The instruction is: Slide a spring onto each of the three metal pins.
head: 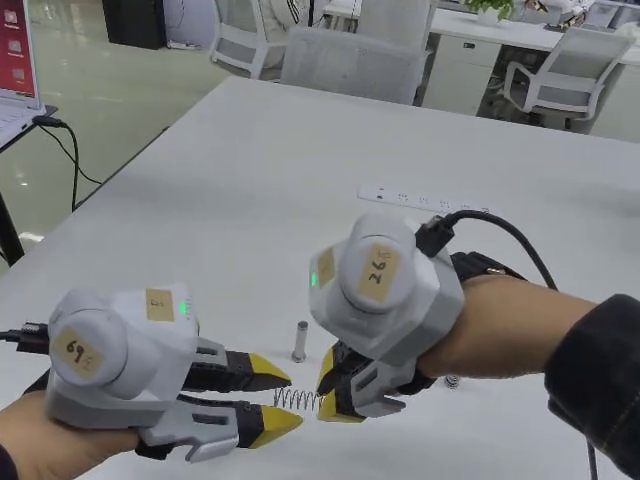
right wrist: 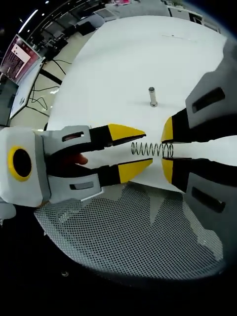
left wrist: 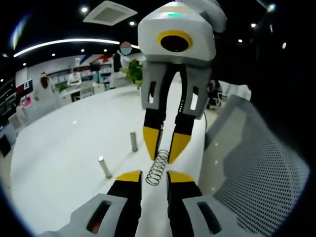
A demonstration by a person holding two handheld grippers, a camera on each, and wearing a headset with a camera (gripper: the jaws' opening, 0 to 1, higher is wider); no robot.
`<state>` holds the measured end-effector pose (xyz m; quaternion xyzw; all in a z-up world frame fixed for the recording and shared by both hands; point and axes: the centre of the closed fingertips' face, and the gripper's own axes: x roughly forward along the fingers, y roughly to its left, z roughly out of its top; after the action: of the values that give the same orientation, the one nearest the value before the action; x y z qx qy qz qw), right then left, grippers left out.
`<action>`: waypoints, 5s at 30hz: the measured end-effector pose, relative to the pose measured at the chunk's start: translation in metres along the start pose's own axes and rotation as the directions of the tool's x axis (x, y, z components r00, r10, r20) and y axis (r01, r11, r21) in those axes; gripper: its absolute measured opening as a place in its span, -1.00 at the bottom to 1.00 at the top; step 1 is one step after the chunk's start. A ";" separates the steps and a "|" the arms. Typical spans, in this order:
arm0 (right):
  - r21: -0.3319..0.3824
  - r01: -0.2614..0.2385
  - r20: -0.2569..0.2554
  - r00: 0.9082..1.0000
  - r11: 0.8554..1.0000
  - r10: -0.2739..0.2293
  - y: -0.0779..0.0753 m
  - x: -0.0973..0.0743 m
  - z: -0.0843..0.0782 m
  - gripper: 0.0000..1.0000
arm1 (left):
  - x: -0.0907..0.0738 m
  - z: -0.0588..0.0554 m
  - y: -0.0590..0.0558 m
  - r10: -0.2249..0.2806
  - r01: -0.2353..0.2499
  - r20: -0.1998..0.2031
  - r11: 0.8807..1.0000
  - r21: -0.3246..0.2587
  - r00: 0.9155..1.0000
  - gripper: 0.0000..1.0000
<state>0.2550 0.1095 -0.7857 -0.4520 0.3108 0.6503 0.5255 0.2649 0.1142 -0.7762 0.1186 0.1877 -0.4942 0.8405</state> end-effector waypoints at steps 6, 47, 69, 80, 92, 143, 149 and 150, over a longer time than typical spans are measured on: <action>-0.020 0.001 -0.004 1.000 1.000 -0.002 0.001 0.001 0.001 -0.85 | 0.000 0.001 -0.002 -0.008 0.008 0.002 1.000 0.012 1.000 -0.88; 0.013 0.020 0.022 1.000 1.000 -0.020 -0.003 -0.008 0.002 -0.83 | -0.001 0.010 -0.008 -0.043 0.044 0.056 0.999 0.000 0.998 -0.94; -0.024 0.017 0.070 0.997 1.000 -0.015 0.003 -0.012 0.033 -0.84 | 0.002 0.001 -0.009 -0.050 0.051 0.018 0.999 -0.009 0.999 -0.93; -0.032 0.010 0.074 0.997 0.999 -0.008 0.003 -0.010 0.040 -0.84 | 0.002 0.000 -0.008 -0.045 0.045 0.013 0.999 -0.017 0.999 -0.92; -0.009 0.050 0.047 0.998 0.999 -0.050 -0.009 -0.015 0.027 -0.85 | -0.002 0.000 0.005 0.011 -0.010 0.021 0.998 -0.065 1.000 -0.70; -0.013 0.162 -0.071 0.984 0.987 -0.163 -0.098 -0.026 0.008 -0.84 | -0.012 -0.003 0.034 0.153 -0.145 0.035 0.975 -0.170 0.988 0.09; -0.026 0.144 -0.087 0.986 0.989 -0.145 -0.103 -0.015 0.007 -0.84 | -0.013 -0.003 0.036 0.161 -0.152 0.042 0.973 -0.176 0.986 0.10; -0.025 0.144 -0.088 0.985 0.989 -0.146 -0.104 -0.013 0.006 -0.84 | -0.013 -0.003 0.037 0.163 -0.153 0.042 0.972 -0.179 0.986 0.11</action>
<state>0.3541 0.1360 -0.7635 -0.5069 0.2943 0.5924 0.5527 0.2904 0.1435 -0.7730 0.0449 0.1968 -0.4106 0.8892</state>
